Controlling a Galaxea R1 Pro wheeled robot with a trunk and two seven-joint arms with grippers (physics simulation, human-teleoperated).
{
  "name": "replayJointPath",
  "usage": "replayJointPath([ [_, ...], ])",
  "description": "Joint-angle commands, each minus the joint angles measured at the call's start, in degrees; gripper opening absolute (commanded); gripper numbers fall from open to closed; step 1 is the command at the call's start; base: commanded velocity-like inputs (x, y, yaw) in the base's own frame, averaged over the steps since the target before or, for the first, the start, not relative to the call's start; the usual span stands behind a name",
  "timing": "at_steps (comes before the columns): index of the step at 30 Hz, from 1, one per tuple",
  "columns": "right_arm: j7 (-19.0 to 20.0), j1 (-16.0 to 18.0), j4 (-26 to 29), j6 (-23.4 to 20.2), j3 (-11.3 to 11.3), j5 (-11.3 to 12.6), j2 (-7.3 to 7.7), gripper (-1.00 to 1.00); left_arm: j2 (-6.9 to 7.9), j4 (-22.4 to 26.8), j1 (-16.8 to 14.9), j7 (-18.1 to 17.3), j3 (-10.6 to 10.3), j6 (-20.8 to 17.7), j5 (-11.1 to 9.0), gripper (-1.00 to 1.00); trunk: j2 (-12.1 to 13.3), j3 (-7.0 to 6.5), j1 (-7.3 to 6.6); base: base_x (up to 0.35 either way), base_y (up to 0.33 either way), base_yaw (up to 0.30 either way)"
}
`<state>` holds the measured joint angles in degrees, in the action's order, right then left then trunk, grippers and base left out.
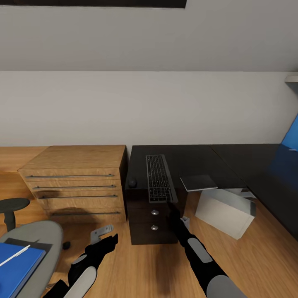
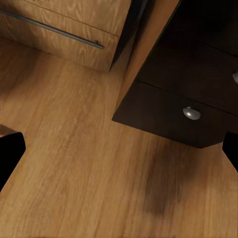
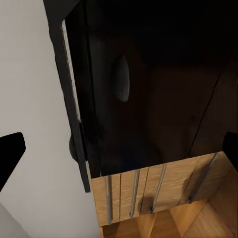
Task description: In the bedroom, organize the workspace by keeping the computer under the desk, ensuring the monitor is on the desk, placing the keyboard on the desk next to the monitor, placing the mouse on the desk next to the keyboard, moving the folder from the swivel chair onto the desk next to the mouse, stacking the notebook on top of the folder with the pen on top of the notebook, and positioning the swivel chair next to the desk.
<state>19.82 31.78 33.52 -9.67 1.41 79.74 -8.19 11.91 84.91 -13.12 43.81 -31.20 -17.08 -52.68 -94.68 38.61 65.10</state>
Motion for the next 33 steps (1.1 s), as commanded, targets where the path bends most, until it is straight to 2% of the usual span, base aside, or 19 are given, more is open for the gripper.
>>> replayJointPath([
  [1,0.1,0.0,-0.1,-0.2,0.1,0.6,0.01,1.00,0.07,0.1,-0.1,0.4,-0.1,-0.1,-0.2,1.00,0.0,0.05,0.00,0.018,0.000,0.000],
  [21,0.1,0.0,-0.4,-0.3,0.2,0.6,0.01,1.00,0.13,0.1,-0.1,0.4,-0.1,-0.1,-0.3,1.00,0.0,0.05,0.00,0.048,0.014,0.000],
  [26,0.1,0.0,-0.4,-0.3,0.2,0.6,0.01,1.00,0.13,0.1,-0.1,0.4,-0.1,-0.1,-0.3,1.00,2.0,-0.85,-1.10,0.001,0.000,0.000],
  [33,0.1,0.0,-0.4,-0.3,0.1,0.6,0.01,1.00,0.13,0.0,-0.1,0.4,-0.1,-0.1,-0.3,1.00,2.0,-0.85,-1.10,0.000,0.000,0.000],
])
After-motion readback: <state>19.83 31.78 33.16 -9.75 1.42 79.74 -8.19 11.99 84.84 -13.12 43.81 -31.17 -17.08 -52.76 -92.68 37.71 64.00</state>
